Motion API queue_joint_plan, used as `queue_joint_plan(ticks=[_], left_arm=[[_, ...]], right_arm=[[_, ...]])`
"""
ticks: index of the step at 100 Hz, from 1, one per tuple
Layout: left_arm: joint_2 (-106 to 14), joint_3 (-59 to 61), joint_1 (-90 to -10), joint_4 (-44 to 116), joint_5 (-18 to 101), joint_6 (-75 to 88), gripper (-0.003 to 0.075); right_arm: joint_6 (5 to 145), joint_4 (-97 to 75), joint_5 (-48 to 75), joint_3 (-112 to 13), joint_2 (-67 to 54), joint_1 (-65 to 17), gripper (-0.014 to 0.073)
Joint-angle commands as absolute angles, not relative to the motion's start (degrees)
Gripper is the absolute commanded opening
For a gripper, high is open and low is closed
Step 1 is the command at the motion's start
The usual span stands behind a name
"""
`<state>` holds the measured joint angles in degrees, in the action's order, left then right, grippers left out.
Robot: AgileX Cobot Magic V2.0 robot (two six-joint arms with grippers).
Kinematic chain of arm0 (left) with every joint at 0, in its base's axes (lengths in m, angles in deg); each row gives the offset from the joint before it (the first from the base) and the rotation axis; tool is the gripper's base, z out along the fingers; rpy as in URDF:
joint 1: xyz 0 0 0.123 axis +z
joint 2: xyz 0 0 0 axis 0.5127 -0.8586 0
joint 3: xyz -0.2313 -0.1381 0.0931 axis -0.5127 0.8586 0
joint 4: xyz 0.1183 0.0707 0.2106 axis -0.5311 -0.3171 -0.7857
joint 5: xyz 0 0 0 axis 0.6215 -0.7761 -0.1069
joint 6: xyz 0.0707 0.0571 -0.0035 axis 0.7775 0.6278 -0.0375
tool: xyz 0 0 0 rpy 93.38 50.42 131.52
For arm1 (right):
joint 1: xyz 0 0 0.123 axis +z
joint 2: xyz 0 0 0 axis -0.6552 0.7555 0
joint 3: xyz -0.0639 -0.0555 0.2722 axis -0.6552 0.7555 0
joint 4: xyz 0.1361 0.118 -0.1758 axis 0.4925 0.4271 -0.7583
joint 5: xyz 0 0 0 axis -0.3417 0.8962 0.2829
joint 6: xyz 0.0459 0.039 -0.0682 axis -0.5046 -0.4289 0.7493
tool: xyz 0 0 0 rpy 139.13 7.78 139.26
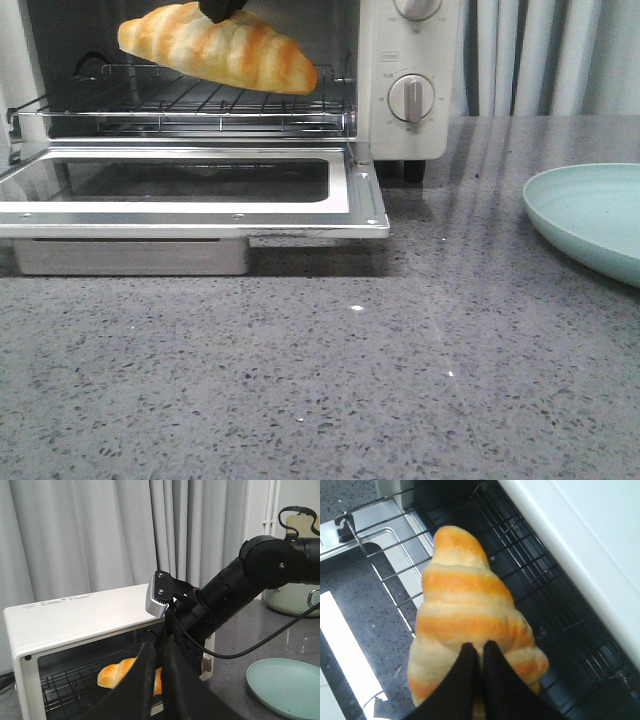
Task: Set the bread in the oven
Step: 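Lower the bread roll onto the oven rack and open the right gripper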
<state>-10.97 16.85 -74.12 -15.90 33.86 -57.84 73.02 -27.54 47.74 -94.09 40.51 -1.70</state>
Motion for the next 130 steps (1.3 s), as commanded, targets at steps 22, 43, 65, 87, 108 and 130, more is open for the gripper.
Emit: queue_joint_plan(ticks=[22, 43, 65, 87, 108, 130], left_arm=[[-11.29, 14.91, -74.63, -16.29, 38.08, -57.7, -0.002], [-11.29, 14.91, -74.63, -16.21, 38.08, -57.7, -0.002], [-11.29, 14.91, -74.63, -16.21, 38.08, -57.7, -0.002], [-11.29, 14.91, -74.63, -16.21, 38.08, -57.7, -0.002], [-11.29, 14.91, -74.63, -16.21, 38.08, -57.7, -0.002], [-11.29, 14.91, -74.63, -16.21, 38.08, -57.7, -0.002]], right_arm=[[73.42, -30.52, 43.08, -96.02, 38.71, -1.6, -0.0073], [72.71, -31.18, 42.15, -96.02, 39.1, -1.6, -0.0073], [72.71, -31.18, 42.12, -96.02, 39.1, -1.6, -0.0072], [72.71, -31.18, 43.23, -96.02, 39.1, -1.6, 0.0069], [72.32, -31.18, 43.93, -96.02, 39.1, -1.6, 0.0127], [72.32, -31.08, 44.15, -96.02, 39.1, -1.6, 0.0155]])
